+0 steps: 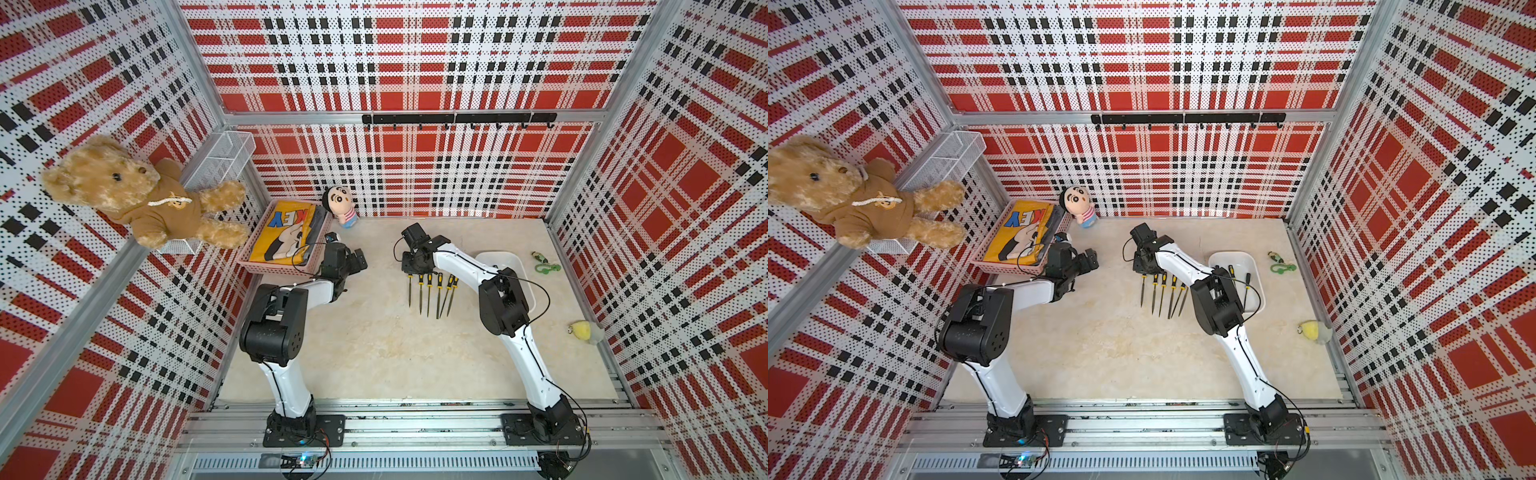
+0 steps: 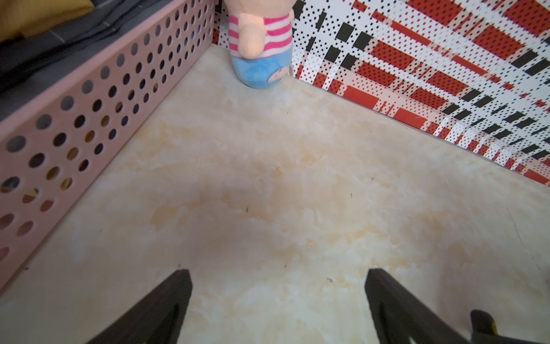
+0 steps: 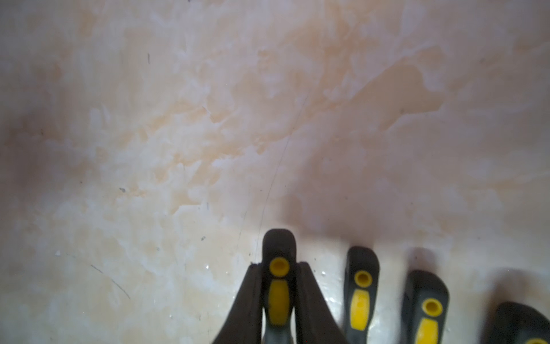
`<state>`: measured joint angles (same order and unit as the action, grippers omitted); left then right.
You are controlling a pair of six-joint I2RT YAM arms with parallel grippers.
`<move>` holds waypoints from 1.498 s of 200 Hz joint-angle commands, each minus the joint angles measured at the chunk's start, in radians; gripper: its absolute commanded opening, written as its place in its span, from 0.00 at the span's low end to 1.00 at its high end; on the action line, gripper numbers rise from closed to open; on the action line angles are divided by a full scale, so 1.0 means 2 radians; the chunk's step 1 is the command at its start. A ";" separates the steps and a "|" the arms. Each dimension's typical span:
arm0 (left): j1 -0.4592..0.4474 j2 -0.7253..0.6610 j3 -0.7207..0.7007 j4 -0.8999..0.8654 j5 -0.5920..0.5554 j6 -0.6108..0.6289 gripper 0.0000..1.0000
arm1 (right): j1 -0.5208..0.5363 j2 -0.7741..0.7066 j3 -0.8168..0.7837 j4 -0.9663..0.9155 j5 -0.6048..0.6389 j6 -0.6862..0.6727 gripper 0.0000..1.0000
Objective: Take the file tool out of the storage box
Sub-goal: Place the file tool at the center of the board.
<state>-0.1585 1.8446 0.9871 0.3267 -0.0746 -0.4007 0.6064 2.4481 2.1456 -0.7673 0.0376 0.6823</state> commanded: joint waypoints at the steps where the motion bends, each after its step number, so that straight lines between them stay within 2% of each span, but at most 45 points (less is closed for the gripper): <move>1: 0.004 -0.015 -0.005 0.008 0.005 -0.001 0.98 | 0.009 0.009 -0.005 -0.016 0.000 -0.009 0.12; 132: 0.004 -0.015 -0.008 0.012 0.012 -0.002 0.98 | 0.010 0.018 -0.009 -0.025 0.028 -0.004 0.17; 186: 0.005 -0.015 -0.006 0.011 0.012 -0.001 0.98 | 0.010 0.020 -0.009 -0.025 0.029 -0.007 0.32; 215: 0.004 -0.013 0.001 0.007 0.013 0.001 0.98 | 0.010 0.017 -0.003 -0.026 0.030 -0.009 0.35; 272: 0.003 -0.013 0.010 -0.002 0.011 0.003 0.98 | -0.001 -0.069 0.022 0.018 0.001 -0.020 0.40; 299: -0.003 -0.013 0.022 -0.015 0.002 0.014 0.98 | -0.037 -0.123 0.001 0.029 0.010 -0.026 0.40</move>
<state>-0.1577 1.8431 0.9909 0.3168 -0.0593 -0.3992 0.6014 2.3703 2.1368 -0.7715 0.0509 0.6476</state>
